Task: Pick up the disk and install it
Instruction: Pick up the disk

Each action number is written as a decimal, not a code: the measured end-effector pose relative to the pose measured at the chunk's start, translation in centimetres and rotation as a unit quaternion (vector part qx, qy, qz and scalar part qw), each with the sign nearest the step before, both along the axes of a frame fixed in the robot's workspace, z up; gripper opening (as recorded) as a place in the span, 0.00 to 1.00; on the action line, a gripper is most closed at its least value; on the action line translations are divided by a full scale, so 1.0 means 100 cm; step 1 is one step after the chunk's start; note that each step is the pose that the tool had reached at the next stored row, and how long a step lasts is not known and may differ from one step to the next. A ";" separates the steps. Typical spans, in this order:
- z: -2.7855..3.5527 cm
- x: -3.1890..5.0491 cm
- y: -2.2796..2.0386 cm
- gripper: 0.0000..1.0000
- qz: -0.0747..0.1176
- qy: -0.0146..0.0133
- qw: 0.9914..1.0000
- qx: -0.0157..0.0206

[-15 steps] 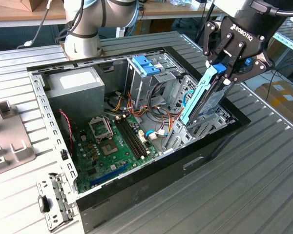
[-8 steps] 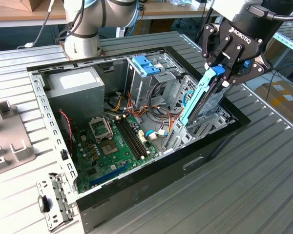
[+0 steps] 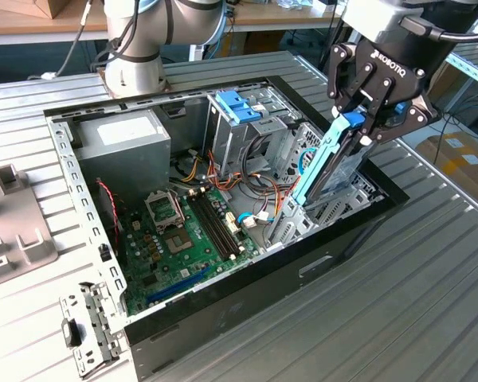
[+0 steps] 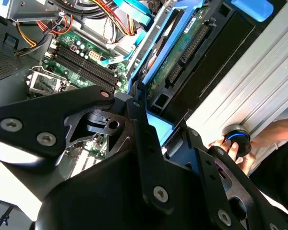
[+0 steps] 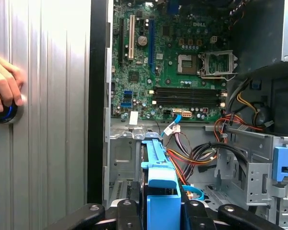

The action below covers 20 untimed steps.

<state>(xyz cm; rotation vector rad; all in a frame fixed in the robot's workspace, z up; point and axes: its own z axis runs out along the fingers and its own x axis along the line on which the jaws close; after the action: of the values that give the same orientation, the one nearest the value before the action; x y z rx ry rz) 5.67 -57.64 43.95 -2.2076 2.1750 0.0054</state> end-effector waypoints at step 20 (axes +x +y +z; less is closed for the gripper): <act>-0.0101 0.0000 0.0000 0.37 0.000 0.000 1.000 0.000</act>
<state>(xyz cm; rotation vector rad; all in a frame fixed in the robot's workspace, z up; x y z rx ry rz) 5.67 -57.64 42.94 -2.2076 2.1750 0.0054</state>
